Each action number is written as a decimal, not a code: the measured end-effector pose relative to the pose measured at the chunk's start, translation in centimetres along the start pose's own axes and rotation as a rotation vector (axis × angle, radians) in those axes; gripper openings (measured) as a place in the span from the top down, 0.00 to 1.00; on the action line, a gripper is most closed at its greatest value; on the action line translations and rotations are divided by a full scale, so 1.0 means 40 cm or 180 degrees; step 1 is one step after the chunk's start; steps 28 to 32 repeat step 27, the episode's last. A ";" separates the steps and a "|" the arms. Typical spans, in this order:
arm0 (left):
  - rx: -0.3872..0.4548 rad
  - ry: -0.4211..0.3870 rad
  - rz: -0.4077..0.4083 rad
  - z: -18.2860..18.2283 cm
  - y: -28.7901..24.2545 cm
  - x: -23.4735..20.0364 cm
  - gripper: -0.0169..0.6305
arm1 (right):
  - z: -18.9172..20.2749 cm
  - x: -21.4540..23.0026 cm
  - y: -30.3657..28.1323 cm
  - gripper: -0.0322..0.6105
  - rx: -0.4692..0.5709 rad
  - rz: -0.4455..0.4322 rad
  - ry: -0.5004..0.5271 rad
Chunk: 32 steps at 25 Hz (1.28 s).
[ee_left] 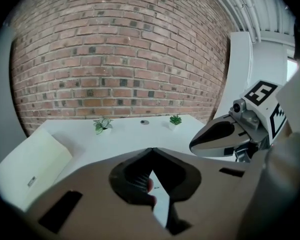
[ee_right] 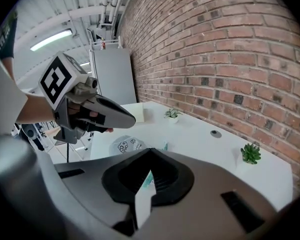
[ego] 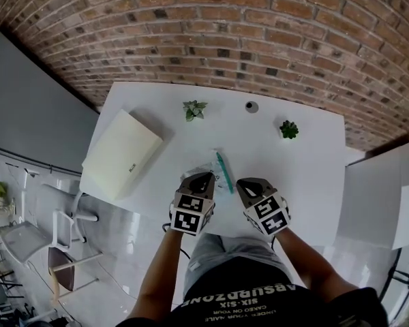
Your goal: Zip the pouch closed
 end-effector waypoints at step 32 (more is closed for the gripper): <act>0.0284 0.0065 0.0074 0.048 0.095 0.104 0.96 | -0.029 -0.099 0.068 0.95 0.0090 -0.0051 0.0106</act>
Point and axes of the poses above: the fingertips, and each gripper's own axes: y backward along the fingers, x to its right, z out of its underside, the point moved 2 cm from there along y, backward along the fingers, and after that the axes turned 7 degrees about y, right-handed, at the moved point
